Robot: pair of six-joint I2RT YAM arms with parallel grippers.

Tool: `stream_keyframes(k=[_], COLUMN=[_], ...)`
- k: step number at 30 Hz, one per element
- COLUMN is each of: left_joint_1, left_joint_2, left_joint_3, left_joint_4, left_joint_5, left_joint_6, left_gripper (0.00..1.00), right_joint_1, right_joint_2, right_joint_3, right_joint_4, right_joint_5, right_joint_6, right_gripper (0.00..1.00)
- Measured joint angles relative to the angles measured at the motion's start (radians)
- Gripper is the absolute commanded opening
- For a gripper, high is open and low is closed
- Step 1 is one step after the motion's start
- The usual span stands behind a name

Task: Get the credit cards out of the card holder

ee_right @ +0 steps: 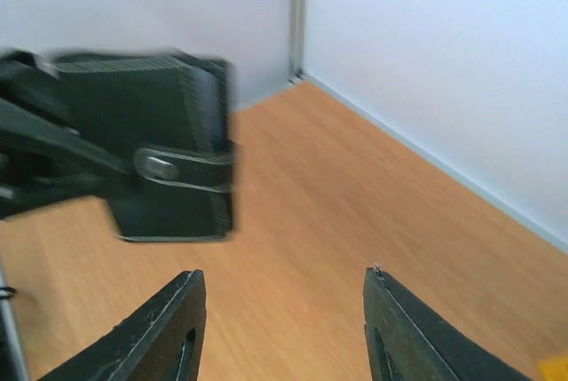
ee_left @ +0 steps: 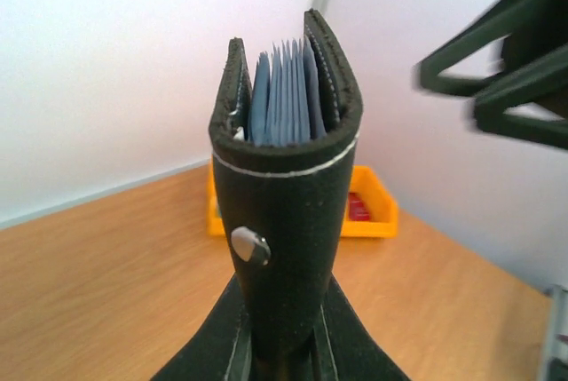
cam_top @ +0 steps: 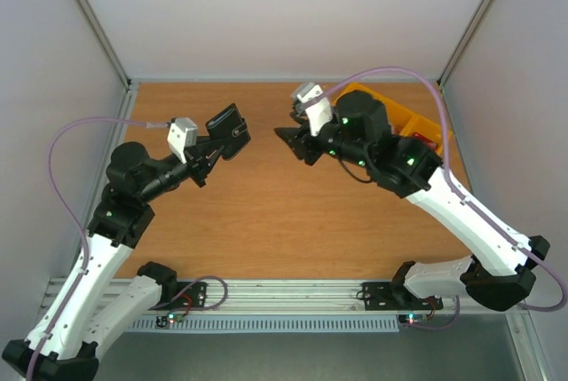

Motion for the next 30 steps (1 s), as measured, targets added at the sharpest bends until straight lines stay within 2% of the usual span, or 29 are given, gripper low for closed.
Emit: stream_keyframes(k=[2, 5, 13, 17, 22, 26, 30], left_joint_1=[0.000, 0.000, 0.004, 0.006, 0.009, 0.010, 0.012], left_joint_2=[0.000, 0.000, 0.000, 0.000, 0.000, 0.002, 0.005], left_joint_3=[-0.006, -0.011, -0.013, -0.020, -0.032, -0.037, -0.046], left_joint_4=[-0.033, -0.078, -0.104, -0.101, -0.060, -0.055, -0.054], left_joint_5=[-0.066, -0.119, -0.151, -0.151, -0.138, -0.142, -0.149], left_joint_6=[0.040, 0.079, 0.112, 0.111, 0.087, 0.070, 0.067], left_gripper=[0.00, 0.00, 0.00, 0.00, 0.00, 0.00, 0.00], right_joint_1=[0.073, 0.135, 0.139, 0.138, 0.137, 0.137, 0.140], right_joint_2=[0.017, 0.100, 0.317, 0.328, 0.332, 0.342, 0.351], right_joint_3=[-0.004, 0.019, 0.092, 0.107, 0.120, 0.129, 0.130], right_joint_4=[0.057, 0.128, 0.193, 0.193, 0.188, 0.182, 0.174], right_joint_5=[0.072, 0.082, 0.008, 0.003, 0.018, 0.037, 0.074], right_joint_6=[0.014, 0.046, 0.140, 0.168, 0.182, 0.182, 0.181], right_gripper=[0.53, 0.55, 0.56, 0.46, 0.46, 0.41, 0.29])
